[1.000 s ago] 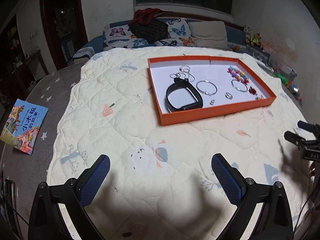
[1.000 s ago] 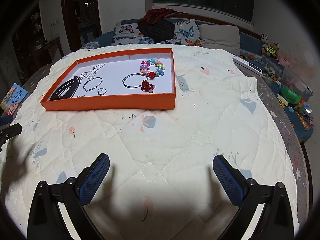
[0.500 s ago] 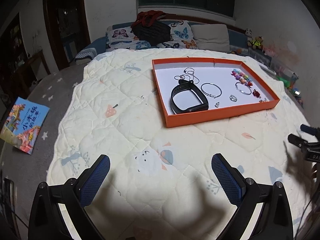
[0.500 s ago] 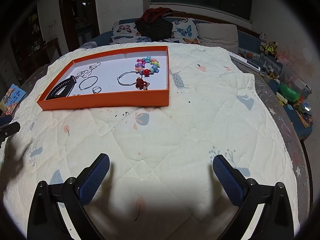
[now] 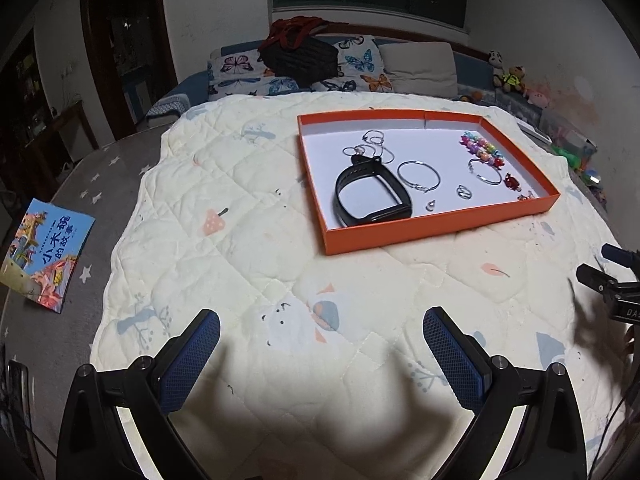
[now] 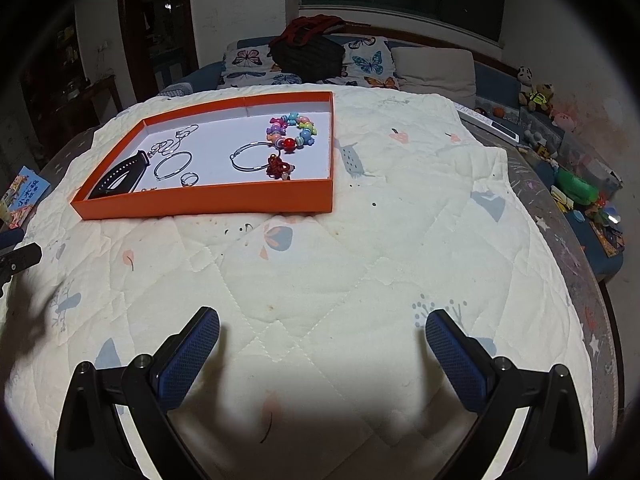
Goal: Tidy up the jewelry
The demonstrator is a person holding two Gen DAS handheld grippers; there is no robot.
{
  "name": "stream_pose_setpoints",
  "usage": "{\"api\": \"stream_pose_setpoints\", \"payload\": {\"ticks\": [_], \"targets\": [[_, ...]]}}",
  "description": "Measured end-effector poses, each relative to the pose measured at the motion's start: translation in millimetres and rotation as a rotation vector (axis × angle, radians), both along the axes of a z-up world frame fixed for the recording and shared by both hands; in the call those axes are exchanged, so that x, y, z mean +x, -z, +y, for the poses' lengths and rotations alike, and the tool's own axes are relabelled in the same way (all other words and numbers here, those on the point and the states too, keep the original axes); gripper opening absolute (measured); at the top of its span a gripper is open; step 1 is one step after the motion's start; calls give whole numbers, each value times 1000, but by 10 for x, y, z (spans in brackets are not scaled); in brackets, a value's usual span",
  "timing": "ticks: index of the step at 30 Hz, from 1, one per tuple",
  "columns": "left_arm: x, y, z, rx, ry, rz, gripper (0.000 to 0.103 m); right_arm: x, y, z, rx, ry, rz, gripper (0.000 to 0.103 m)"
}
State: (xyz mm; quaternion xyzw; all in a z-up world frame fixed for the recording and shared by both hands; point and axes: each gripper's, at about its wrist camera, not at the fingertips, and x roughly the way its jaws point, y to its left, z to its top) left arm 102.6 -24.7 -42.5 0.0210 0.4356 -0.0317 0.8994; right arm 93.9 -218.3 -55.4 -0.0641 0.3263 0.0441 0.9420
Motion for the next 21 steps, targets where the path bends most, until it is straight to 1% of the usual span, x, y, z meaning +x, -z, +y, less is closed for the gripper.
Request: {"api": "stream_pose_setpoints", "payload": {"ticks": [2, 4, 9, 14, 21], "targets": [[7, -6, 7, -30, 7, 10, 103, -1, -4, 14, -4, -3, -2, 103], [14, -5, 11, -43, 3, 15, 103, -4, -5, 27, -10, -7, -3, 103], [12, -21, 33, -36, -11, 10, 103, -5, -14, 39, -15, -9, -8, 103], [-14, -38, 21, -6, -15, -4, 103, -6, -13, 41, -14, -11, -9, 103], [-25, -39, 24, -4, -16, -5, 103, -6, -20, 25, -12, 0, -10, 103]]}}
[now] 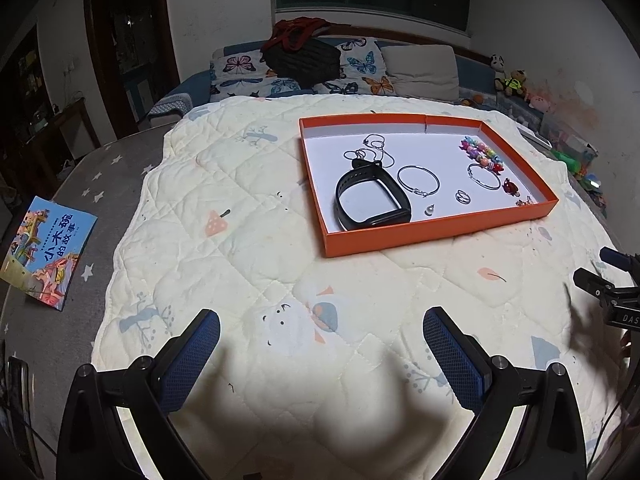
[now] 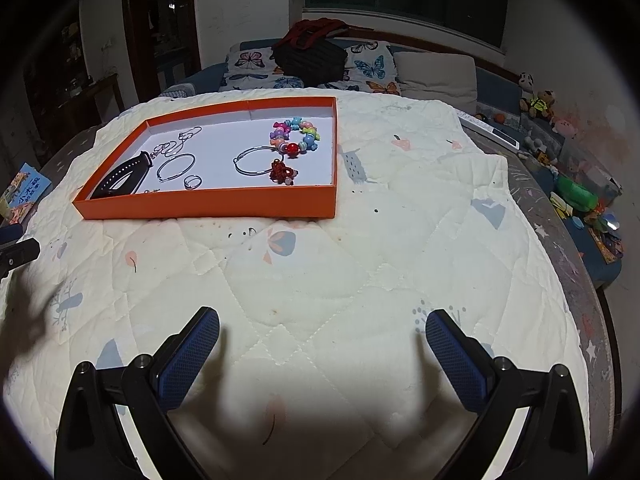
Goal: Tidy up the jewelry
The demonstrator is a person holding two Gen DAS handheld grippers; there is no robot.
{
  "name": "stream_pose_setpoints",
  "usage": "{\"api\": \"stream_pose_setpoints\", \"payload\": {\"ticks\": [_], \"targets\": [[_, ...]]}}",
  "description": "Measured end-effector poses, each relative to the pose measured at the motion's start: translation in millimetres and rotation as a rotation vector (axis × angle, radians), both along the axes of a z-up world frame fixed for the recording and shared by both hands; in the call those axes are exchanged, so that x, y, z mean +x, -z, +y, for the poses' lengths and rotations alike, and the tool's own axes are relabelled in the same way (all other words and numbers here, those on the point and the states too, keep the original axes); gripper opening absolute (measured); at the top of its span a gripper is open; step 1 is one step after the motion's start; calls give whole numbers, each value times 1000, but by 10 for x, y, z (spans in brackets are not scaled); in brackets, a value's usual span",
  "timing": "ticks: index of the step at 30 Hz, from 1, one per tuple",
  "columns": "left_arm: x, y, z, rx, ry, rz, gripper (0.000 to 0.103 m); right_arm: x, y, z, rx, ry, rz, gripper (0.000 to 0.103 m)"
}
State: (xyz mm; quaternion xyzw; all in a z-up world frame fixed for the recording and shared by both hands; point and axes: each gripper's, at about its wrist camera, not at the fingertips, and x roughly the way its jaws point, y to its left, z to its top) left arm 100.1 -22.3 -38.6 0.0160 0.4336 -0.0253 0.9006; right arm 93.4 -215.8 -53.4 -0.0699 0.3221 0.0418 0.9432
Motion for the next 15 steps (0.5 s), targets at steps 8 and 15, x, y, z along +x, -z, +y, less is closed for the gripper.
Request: {"api": "stream_pose_setpoints", "payload": {"ticks": [8, 15], "targets": [[1, 20, 2, 16, -3, 5, 103, -4, -8, -8, 4, -3, -4, 103], [7, 42, 2, 26, -7, 7, 103, -1, -10, -9, 5, -3, -2, 103]]}}
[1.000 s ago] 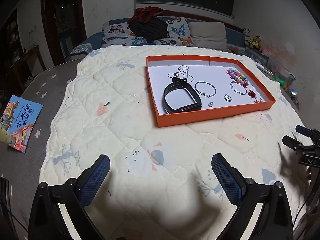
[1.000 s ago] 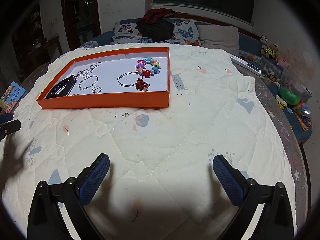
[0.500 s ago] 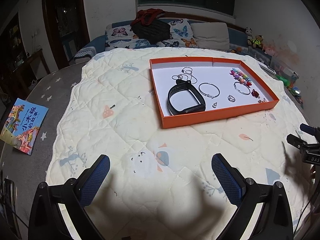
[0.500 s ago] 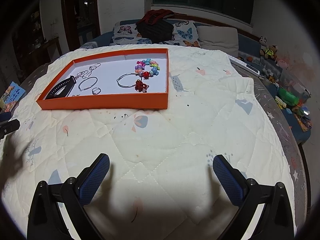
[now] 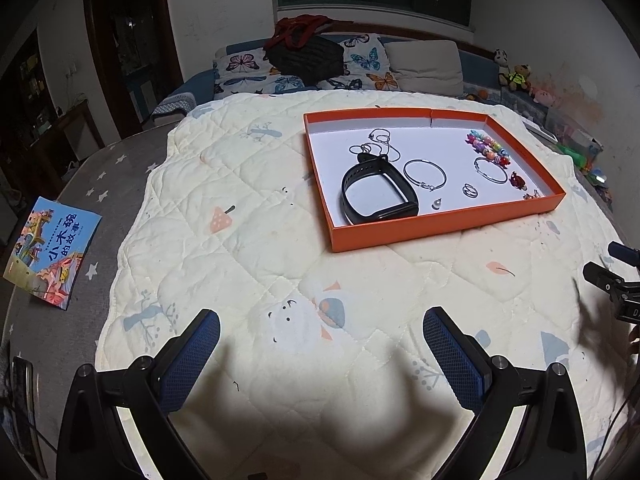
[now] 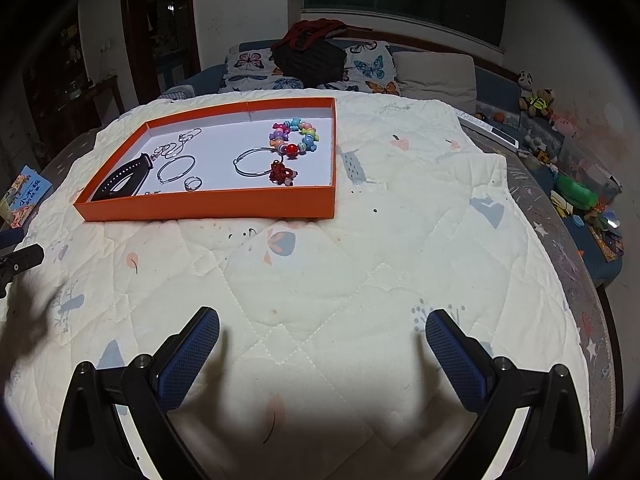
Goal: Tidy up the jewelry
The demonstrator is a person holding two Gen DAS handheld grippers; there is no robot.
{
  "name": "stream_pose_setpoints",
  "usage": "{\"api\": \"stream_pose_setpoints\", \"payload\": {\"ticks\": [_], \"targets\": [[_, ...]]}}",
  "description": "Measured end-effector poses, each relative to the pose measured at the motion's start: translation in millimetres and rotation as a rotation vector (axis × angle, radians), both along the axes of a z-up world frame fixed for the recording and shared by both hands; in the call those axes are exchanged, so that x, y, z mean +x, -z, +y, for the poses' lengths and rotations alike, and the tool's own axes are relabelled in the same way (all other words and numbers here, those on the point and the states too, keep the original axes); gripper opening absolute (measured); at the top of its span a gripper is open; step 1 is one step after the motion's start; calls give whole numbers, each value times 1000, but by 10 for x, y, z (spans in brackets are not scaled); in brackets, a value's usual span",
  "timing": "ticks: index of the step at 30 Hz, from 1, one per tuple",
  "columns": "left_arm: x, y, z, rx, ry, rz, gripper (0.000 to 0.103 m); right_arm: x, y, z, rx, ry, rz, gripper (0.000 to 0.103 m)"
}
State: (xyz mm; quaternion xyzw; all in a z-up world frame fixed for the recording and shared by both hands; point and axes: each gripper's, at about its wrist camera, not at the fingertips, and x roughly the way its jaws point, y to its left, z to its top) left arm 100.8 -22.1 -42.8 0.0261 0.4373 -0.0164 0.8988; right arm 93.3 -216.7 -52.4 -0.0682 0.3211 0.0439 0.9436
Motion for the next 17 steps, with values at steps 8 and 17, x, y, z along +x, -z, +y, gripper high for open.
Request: {"api": "stream_pose_setpoints", "payload": {"ticks": [8, 17], "targets": [[-28, -16, 8, 8, -4, -18, 103, -6, 1, 12, -6, -2, -3, 103], [-21, -30, 7, 21, -7, -17, 103, -9, 4, 15, -6, -3, -5, 103]]}}
